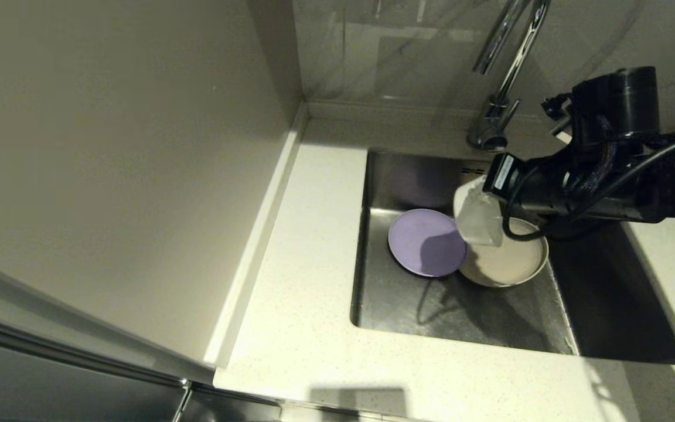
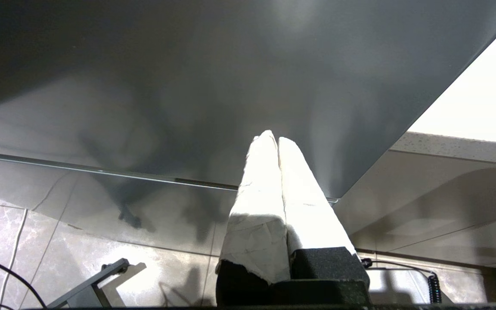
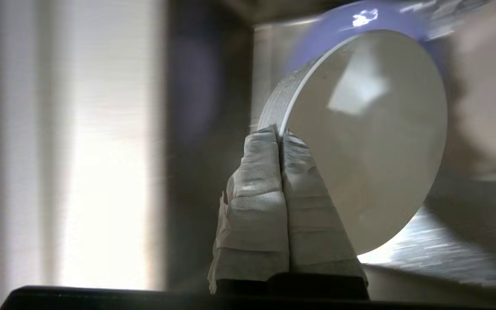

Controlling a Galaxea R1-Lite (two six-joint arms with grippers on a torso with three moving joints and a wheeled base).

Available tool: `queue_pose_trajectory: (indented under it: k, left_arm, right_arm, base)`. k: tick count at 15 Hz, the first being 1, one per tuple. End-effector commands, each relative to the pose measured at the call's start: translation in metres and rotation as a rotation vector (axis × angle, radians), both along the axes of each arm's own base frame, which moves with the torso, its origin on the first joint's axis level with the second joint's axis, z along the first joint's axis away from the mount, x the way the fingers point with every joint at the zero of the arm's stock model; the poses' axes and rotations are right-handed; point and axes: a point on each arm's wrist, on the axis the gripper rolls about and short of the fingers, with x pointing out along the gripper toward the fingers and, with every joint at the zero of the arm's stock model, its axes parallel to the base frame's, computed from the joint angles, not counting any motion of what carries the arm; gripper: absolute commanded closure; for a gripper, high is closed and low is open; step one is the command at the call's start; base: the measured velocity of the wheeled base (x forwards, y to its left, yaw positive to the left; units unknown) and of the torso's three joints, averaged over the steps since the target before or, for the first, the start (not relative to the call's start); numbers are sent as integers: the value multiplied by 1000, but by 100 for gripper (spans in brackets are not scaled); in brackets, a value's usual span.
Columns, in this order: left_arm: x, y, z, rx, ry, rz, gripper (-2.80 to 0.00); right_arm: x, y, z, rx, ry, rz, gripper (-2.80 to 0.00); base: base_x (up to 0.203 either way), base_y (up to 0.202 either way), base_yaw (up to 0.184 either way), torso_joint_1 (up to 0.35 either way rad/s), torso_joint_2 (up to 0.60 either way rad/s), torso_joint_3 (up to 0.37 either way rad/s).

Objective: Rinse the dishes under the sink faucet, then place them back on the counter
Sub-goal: Put a plate back to the table from the sink

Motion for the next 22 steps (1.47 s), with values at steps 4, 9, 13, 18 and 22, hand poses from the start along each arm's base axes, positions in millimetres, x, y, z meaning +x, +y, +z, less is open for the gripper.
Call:
queue_pose_trajectory:
  k: [4, 9, 13, 18, 22]
  left_arm:
    - [0, 0, 0, 0, -3, 0, 0]
    - [0, 0, 0, 0, -3, 0, 0]
    - [0, 0, 0, 0, -3, 0, 0]
    - [0, 0, 0, 0, -3, 0, 0]
    - [0, 0, 0, 0, -3, 0, 0]
  right_arm:
    - [-18, 20, 71, 399, 116, 132, 0]
    - [-15, 22, 70, 669, 383, 181, 0]
    - [-14, 20, 29, 404, 415, 198, 0]
    - [-16, -12, -55, -535, 382, 7, 0]
    - [-9, -40, -63, -839, 412, -122, 0]
  base:
    - [0, 0, 0, 0, 0, 0]
    - [0, 0, 0, 0, 0, 0]
    - [0, 0, 0, 0, 0, 0]
    - [0, 0, 0, 0, 0, 0]
    - [0, 0, 0, 0, 0, 0]
